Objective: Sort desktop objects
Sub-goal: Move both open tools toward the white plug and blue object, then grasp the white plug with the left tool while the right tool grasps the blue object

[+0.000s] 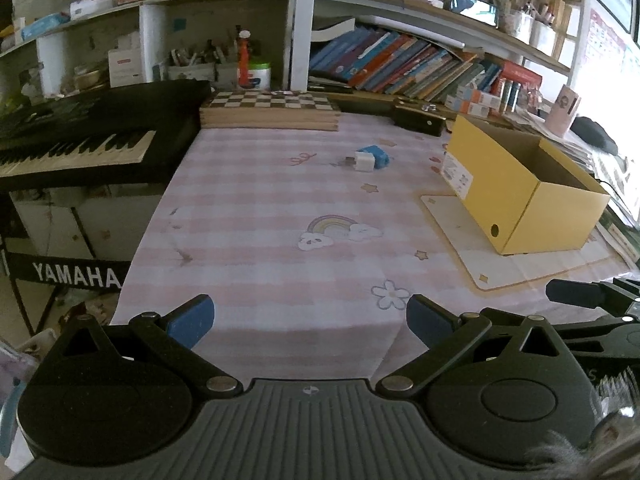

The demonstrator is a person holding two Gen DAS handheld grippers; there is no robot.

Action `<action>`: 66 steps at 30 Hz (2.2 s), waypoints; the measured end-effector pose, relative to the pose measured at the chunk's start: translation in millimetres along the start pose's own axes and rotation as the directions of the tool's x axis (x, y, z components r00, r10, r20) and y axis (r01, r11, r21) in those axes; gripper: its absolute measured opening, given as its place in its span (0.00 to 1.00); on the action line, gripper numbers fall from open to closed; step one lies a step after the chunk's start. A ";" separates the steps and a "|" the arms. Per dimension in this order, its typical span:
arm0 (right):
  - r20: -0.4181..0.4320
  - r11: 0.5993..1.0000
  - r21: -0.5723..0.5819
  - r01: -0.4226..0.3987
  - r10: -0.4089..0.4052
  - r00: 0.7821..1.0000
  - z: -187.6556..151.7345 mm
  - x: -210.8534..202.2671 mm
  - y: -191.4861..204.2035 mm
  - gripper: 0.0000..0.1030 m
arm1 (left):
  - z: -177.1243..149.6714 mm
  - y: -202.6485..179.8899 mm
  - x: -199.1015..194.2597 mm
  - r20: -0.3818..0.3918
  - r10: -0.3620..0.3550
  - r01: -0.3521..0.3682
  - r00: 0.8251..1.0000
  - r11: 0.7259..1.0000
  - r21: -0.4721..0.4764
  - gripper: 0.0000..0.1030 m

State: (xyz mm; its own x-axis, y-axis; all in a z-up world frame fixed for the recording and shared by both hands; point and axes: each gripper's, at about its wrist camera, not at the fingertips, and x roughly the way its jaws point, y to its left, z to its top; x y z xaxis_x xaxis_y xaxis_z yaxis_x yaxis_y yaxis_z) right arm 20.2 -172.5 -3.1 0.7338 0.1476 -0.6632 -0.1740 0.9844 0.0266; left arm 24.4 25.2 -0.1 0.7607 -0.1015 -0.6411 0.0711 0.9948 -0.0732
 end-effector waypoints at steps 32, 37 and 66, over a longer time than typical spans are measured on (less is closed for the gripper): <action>0.000 0.996 -0.037 -0.087 0.087 0.996 94.4 102.6 -46.2 0.85 | 81.8 -18.3 109.8 -0.041 0.027 -0.029 0.999 0.999 -0.037 1.00; 0.028 0.995 -0.029 -0.098 0.099 0.995 119.3 122.3 -57.5 0.85 | 97.9 -22.5 127.8 -0.026 0.053 -0.054 0.998 0.998 -0.015 1.00; 0.098 0.997 0.071 -0.043 0.036 0.995 193.4 185.4 -103.6 0.85 | 149.7 -84.7 271.3 -0.039 -0.076 0.082 0.996 0.982 0.168 0.68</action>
State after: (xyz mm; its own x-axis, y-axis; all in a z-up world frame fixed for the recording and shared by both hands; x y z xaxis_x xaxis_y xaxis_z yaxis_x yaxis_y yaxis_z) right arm 301.2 -228.6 15.9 0.7878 0.1915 -0.5854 -0.1583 0.9815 0.1081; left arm 321.3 -85.1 -53.4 0.7272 -0.1774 -0.6631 0.2403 0.9707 0.0038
